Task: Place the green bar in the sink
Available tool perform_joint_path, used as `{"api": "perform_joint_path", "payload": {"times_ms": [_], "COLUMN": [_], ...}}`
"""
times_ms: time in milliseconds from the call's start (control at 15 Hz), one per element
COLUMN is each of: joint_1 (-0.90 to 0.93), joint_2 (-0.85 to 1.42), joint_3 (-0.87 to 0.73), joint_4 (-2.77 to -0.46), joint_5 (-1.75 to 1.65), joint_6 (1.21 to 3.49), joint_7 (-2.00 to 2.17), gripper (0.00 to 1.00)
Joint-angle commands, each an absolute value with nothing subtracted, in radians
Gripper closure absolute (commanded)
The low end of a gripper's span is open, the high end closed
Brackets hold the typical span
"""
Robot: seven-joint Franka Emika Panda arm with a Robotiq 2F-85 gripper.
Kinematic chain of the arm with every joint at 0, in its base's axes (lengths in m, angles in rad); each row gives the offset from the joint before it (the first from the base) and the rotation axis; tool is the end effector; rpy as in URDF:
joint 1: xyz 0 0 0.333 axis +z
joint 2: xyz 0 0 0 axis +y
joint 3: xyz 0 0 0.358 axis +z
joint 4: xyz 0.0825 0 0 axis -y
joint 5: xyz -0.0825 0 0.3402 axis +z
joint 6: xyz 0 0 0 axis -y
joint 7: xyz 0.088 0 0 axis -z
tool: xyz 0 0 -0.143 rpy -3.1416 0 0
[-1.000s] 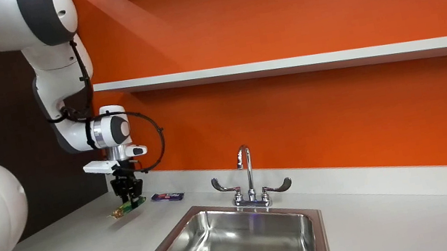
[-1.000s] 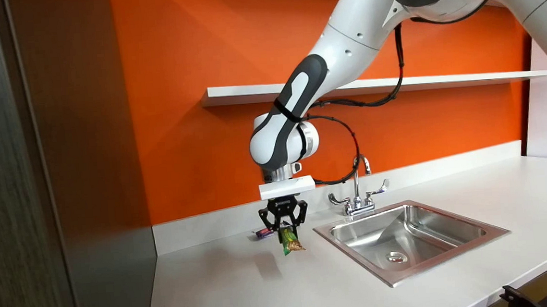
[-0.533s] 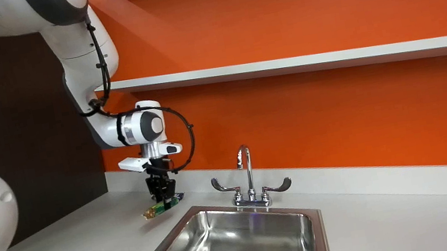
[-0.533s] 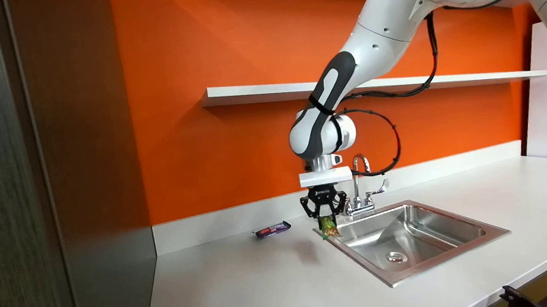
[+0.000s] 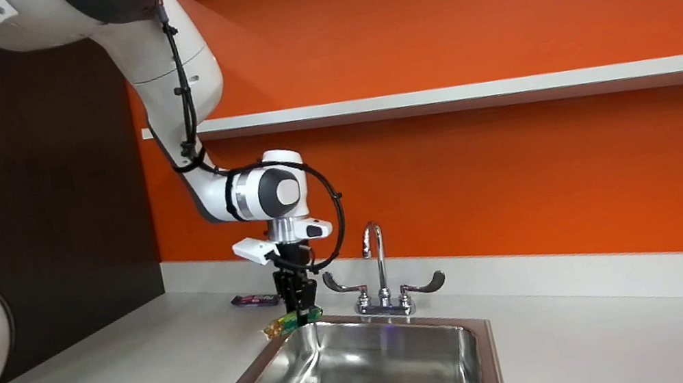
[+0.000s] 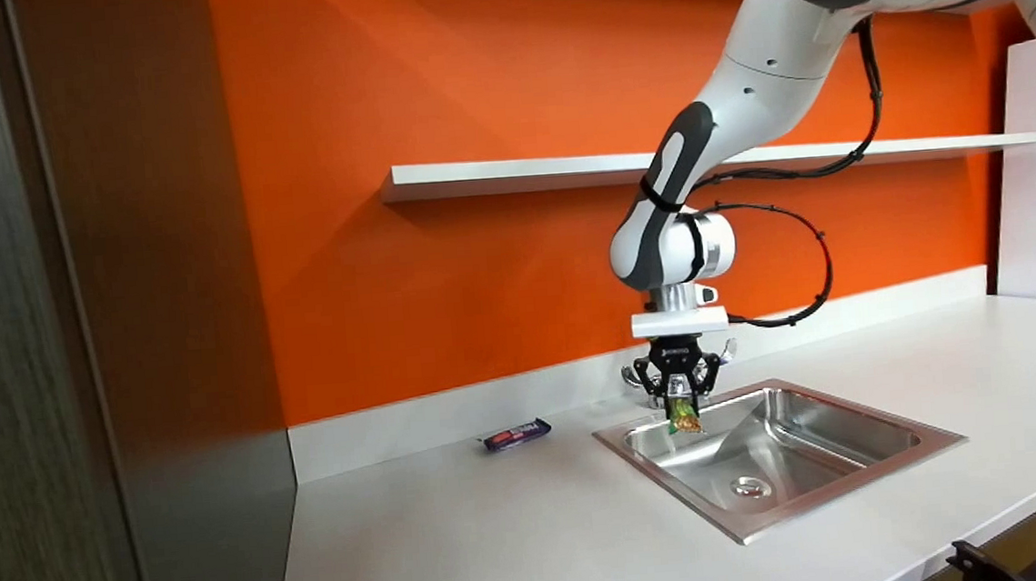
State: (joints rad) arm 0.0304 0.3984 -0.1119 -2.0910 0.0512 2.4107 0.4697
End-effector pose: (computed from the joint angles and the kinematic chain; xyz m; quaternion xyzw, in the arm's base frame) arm 0.5620 -0.0425 0.2625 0.9570 -0.2875 -0.0360 0.0126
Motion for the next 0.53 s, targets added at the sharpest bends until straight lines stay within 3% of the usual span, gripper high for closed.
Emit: {"api": "perform_joint_path", "payload": {"times_ms": [0,467], "joint_1": [-0.024,-0.072], "joint_2": [0.402,0.472], "joint_3": [-0.117,-0.122], "joint_4": [-2.087,-2.076], "joint_5": [0.103,0.149], "joint_6": [2.427,2.484], "joint_7": [0.410,0.367], "gripper": [0.82,0.82]}}
